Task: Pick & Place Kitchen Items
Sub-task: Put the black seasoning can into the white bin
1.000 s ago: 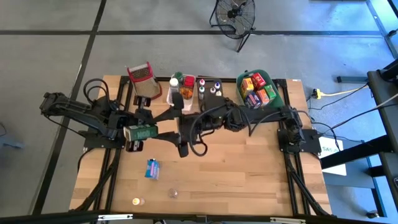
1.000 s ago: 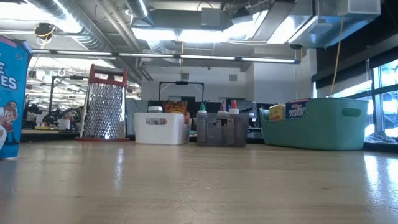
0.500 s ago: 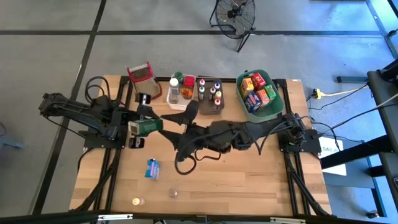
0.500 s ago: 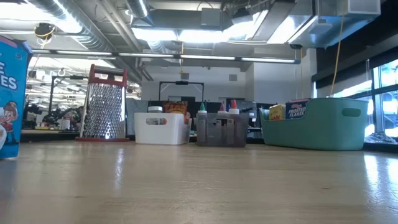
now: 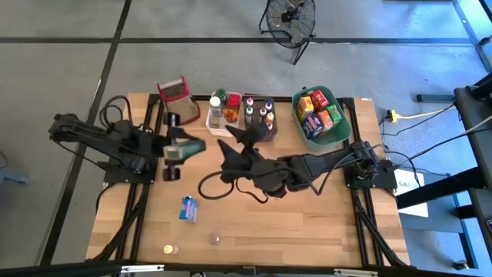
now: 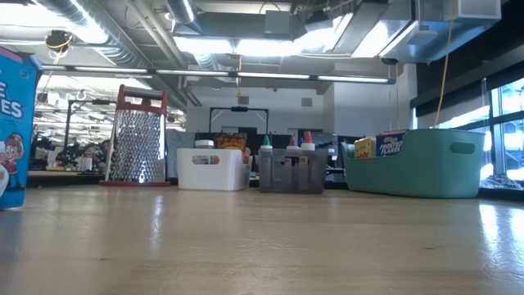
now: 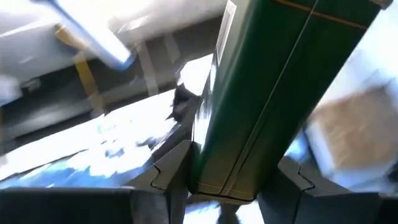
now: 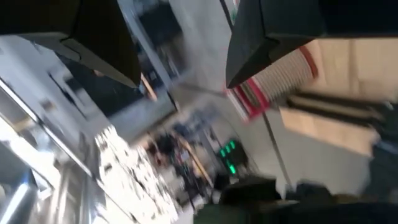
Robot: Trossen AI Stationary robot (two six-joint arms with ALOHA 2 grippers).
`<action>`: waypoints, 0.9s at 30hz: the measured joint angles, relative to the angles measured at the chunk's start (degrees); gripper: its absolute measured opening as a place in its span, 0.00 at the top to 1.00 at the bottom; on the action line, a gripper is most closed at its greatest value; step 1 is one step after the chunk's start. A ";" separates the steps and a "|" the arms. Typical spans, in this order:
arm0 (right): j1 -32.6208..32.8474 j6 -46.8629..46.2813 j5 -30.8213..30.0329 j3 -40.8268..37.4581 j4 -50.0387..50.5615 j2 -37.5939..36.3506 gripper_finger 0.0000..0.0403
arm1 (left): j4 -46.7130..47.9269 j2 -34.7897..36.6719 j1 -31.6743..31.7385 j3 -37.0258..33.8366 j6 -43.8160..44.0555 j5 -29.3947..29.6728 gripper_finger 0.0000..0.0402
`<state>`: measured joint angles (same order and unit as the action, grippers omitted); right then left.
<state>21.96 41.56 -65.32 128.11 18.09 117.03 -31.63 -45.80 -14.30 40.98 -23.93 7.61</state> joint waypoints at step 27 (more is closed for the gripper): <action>4.66 -65.91 -1.46 0.04 57.22 -0.02 0.41 | 42.47 -17.42 15.76 10.09 -52.19 62.96 0.64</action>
<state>26.61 -24.36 -66.78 128.16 75.31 117.01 10.84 -63.22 1.46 51.07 -76.12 70.57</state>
